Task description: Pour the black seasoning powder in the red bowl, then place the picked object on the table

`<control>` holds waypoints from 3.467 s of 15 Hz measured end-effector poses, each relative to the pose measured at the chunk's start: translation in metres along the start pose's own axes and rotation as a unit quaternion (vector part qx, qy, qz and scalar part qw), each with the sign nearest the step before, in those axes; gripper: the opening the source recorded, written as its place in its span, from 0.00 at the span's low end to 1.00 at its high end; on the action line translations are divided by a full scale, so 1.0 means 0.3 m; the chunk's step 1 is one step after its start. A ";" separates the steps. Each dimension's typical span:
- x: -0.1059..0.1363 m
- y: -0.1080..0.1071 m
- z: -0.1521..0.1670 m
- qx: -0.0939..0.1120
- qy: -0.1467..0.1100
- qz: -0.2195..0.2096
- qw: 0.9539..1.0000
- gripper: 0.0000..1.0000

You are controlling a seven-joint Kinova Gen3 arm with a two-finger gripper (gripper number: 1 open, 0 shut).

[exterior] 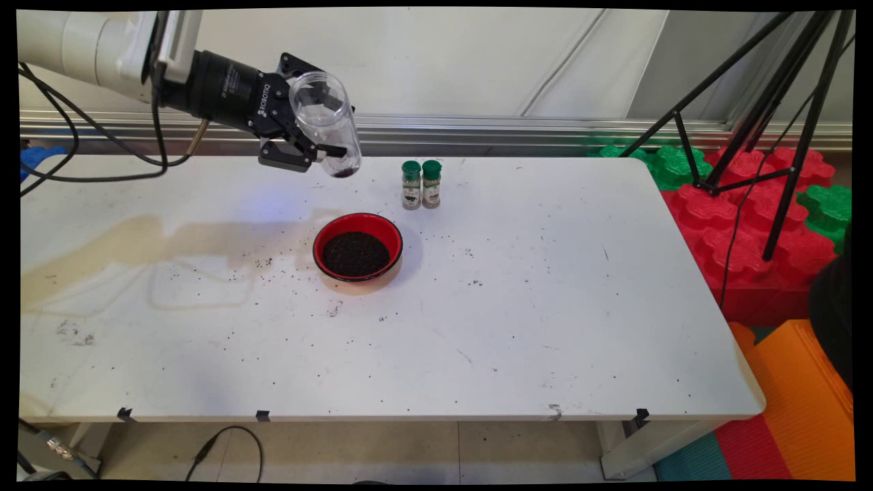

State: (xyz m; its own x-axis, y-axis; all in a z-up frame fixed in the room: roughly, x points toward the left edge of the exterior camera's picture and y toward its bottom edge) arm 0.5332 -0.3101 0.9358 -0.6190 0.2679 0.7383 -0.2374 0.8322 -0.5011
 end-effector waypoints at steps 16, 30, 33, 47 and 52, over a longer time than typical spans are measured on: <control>0.004 0.191 0.073 -0.108 0.044 -0.190 0.975 0.00; -0.123 0.413 0.223 -0.152 0.018 -0.224 0.963 0.00; -0.152 0.441 0.244 -0.155 0.010 -0.228 0.961 0.00; -0.227 0.512 0.291 -0.157 -0.012 -0.237 0.959 0.00; -0.244 0.524 0.292 -0.156 -0.017 -0.236 0.959 0.00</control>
State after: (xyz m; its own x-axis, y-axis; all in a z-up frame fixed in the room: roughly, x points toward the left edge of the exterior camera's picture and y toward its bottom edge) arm 0.4755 -0.2414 0.7636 -0.5237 -0.1856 0.8314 -0.2644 0.9632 0.0484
